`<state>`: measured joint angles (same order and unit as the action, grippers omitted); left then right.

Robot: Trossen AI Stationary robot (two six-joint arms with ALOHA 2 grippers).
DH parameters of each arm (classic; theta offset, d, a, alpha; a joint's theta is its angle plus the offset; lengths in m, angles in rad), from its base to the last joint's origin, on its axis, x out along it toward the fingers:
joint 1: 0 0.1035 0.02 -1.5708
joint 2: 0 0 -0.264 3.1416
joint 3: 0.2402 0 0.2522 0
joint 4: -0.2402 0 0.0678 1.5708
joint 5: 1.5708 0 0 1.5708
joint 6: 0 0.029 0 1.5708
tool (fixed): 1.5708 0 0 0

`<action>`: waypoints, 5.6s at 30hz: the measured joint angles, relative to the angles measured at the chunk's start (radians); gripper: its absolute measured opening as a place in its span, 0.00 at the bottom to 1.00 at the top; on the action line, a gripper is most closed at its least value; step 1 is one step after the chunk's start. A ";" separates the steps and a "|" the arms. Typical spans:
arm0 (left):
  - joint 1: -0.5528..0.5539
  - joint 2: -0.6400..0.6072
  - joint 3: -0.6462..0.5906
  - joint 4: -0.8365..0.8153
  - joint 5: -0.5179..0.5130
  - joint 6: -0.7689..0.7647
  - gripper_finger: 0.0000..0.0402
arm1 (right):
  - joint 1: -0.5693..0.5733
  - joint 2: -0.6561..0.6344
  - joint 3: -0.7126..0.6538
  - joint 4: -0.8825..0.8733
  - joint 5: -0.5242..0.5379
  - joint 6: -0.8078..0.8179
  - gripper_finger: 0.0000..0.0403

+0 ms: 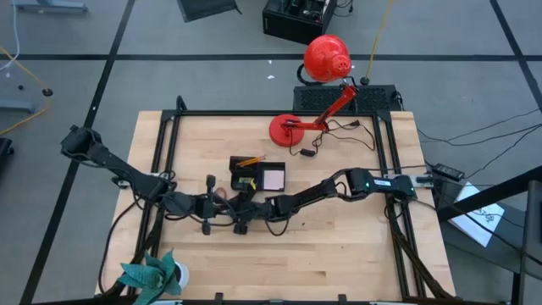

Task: Pick and place office supplies into organizer
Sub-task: Put the red scissor into the mesh desk organizer

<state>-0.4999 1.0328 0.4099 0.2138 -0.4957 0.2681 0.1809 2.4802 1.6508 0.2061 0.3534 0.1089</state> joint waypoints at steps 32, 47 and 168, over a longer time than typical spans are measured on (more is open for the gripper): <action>0.002 0.000 0.000 0.087 -0.002 0.201 0.06 | 0.060 0.002 -0.005 0.103 -0.116 -0.001 0.37; 0.002 0.000 0.000 0.092 -0.002 0.190 0.06 | 0.071 -0.090 -0.010 0.121 -0.075 0.062 0.47; 0.048 0.639 0.635 -1.201 0.268 -0.274 0.22 | 0.277 -0.607 -0.483 0.200 -0.066 -0.148 0.02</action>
<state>-0.4522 1.6722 1.0448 -0.9877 -0.2276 -0.0058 0.4576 1.8729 1.1683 0.4062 0.2874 -0.0387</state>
